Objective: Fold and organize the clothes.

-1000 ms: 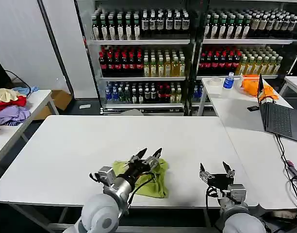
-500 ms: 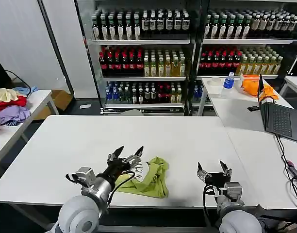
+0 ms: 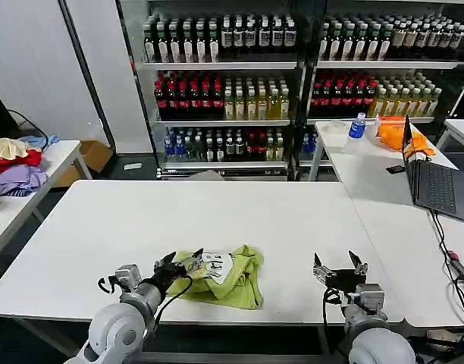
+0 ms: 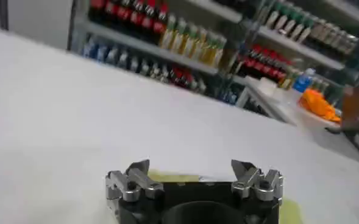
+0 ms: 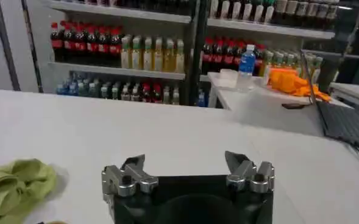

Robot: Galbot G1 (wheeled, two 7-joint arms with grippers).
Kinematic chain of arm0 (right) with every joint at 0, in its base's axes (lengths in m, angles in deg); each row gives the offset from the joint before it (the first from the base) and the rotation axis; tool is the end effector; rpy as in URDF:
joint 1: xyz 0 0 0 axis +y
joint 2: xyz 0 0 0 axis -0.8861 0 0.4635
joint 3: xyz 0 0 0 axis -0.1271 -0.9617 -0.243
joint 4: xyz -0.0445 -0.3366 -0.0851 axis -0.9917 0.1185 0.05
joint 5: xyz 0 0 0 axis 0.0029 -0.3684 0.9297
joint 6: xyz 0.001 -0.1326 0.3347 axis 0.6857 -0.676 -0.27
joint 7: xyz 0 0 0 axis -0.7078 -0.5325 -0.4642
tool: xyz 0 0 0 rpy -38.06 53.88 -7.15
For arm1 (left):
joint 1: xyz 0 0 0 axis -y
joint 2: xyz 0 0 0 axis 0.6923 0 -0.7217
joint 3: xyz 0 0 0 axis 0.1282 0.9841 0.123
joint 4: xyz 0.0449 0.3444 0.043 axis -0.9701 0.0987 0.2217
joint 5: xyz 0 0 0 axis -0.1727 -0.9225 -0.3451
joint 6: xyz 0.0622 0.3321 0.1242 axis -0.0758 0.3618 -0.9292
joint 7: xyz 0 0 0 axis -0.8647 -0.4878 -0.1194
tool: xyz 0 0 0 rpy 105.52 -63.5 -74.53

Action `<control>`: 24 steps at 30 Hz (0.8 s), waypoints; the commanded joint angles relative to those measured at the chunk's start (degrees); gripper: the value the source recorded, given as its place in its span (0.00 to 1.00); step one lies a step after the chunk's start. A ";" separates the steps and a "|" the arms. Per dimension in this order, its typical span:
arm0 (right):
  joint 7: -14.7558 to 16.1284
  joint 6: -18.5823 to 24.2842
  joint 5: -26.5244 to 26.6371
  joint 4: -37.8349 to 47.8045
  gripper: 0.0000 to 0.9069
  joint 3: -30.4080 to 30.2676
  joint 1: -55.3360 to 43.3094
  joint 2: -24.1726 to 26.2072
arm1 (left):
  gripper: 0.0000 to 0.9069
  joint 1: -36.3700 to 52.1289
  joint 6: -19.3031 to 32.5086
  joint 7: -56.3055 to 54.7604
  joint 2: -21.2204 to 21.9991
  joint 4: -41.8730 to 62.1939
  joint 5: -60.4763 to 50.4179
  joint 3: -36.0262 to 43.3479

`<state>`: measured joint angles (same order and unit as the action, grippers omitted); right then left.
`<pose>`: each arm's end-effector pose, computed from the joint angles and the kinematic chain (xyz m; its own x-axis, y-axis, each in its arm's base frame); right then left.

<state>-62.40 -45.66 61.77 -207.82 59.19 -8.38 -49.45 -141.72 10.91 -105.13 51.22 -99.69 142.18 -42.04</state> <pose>0.2303 -0.0351 -0.2295 -0.9413 0.0493 0.3338 0.0131 0.9938 -0.1100 0.2872 0.0281 -0.2638 -0.8297 0.2985 0.4717 0.1045 0.9131 -0.3941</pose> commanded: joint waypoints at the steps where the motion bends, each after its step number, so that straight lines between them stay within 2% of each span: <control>1: -0.03 -0.07 0.16 -0.11 1.00 0.27 -0.19 0.16 | 1.00 -0.91 -2.28 0.66 0.17 5.98 8.65 -2.74; 11: -0.18 -0.37 0.27 -0.64 1.00 0.46 -0.03 0.13 | 1.00 -0.96 -4.07 0.95 0.73 5.12 14.52 -3.45; 12: -0.17 -0.38 0.27 -0.63 1.00 0.47 0.00 0.12 | 0.97 -0.77 -4.05 1.27 1.00 4.90 15.17 -3.33; 13: -0.18 -0.38 0.27 -0.60 1.00 0.46 0.00 0.11 | 0.73 -0.59 -4.02 1.39 1.16 4.95 15.19 -3.23; 14: -0.20 -0.38 0.26 -0.55 1.00 0.47 -0.01 0.09 | 0.62 -0.31 -3.90 1.72 1.37 5.26 15.39 -3.10; 15: -0.22 -0.39 0.26 -0.52 1.00 0.46 -0.03 0.04 | 0.46 0.18 -3.76 1.88 1.68 6.01 15.75 -2.95; 16: -0.24 -0.40 0.27 -0.49 1.00 0.45 -0.04 0.02 | 0.38 0.48 -3.63 1.94 1.80 6.30 15.92 -2.88; 17: -0.27 -0.43 0.27 -0.47 1.00 0.42 -0.08 -0.01 | 0.24 0.82 -3.54 2.02 1.92 7.42 16.20 -2.80; 19: -0.31 -0.48 0.36 -0.49 1.00 0.42 -0.12 -0.02 | 0.12 1.28 -3.36 2.20 2.12 8.77 17.24 -2.83; 24: -0.44 -0.59 0.82 -0.59 1.00 0.77 -0.08 0.08 | 0.06 1.06 -2.91 3.31 2.00 9.52 19.65 -3.51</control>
<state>-62.80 -46.21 62.41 -208.42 59.81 -8.48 -49.39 -141.14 8.19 -102.72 52.90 -93.13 156.54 -44.93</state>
